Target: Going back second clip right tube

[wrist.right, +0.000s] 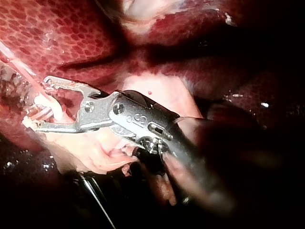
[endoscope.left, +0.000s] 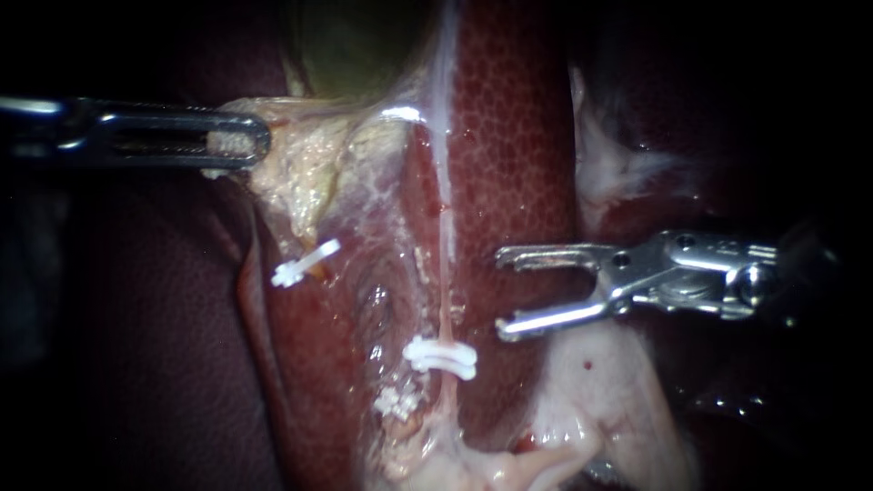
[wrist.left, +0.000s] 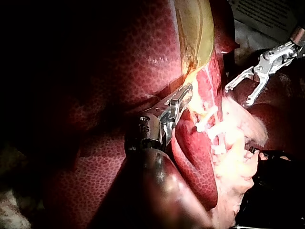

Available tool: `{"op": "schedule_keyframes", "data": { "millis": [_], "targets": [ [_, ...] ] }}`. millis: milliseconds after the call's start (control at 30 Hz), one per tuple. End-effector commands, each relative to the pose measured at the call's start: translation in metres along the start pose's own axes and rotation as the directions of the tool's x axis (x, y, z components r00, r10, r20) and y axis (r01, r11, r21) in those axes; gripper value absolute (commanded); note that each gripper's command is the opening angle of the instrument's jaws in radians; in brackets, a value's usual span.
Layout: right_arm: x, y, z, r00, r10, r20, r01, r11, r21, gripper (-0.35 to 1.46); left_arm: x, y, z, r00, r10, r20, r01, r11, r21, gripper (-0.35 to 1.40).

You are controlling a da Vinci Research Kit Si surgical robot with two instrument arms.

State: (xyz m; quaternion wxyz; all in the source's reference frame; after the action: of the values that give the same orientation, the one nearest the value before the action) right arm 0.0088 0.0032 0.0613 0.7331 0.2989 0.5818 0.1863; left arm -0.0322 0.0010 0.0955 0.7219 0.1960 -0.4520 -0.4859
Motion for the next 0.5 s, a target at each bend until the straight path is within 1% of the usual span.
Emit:
{"op": "schedule_keyframes", "data": {
  "millis": [33,100,200,300,367,433,467,500],
  "targets": [
    [0.0004,-0.0002,-0.0002,1.000,-0.002,-0.003,0.002,1.000,0.001,0.60,0.0001,0.0000,0.0001,1.0000,0.001,0.000,-0.001,1.000,0.000,-0.25],
    [0.0008,-0.0005,-0.0005,1.000,-0.007,-0.003,0.007,1.000,0.004,0.60,0.0003,0.0001,0.0003,1.0000,0.002,0.001,-0.002,1.000,-0.002,-0.25],
    [0.0009,-0.0006,-0.0006,1.000,-0.012,-0.003,0.012,1.000,0.004,0.60,0.0010,0.0003,0.0010,1.0000,0.006,0.004,-0.006,1.000,-0.006,-0.23],
    [0.0008,-0.0006,-0.0007,1.000,-0.012,-0.003,0.012,1.000,0.004,0.60,0.0022,0.0005,0.0024,0.9999,0.012,0.007,-0.012,1.000,0.002,-0.23],
    [0.0007,-0.0006,-0.0008,1.000,-0.012,-0.003,0.012,1.000,0.005,0.60,0.0030,0.0007,0.0033,0.9998,0.018,-0.004,-0.018,1.000,0.005,-0.23],
    [0.0007,-0.0006,-0.0008,1.000,-0.013,-0.003,0.013,1.000,0.005,0.60,0.0035,0.0007,0.0041,0.9996,0.027,-0.009,-0.027,1.000,0.005,-0.23],
    [0.0008,-0.0006,-0.0008,1.000,-0.013,-0.003,0.013,1.000,0.005,0.60,0.0037,0.0008,0.0045,0.9996,0.023,-0.016,-0.023,1.000,0.007,-0.23],
    [0.0008,-0.0006,-0.0008,1.000,-0.013,-0.003,0.013,1.000,0.005,0.60,0.0039,0.0009,0.0049,0.9996,0.024,-0.016,-0.024,1.000,0.008,-0.23]
  ]
}}
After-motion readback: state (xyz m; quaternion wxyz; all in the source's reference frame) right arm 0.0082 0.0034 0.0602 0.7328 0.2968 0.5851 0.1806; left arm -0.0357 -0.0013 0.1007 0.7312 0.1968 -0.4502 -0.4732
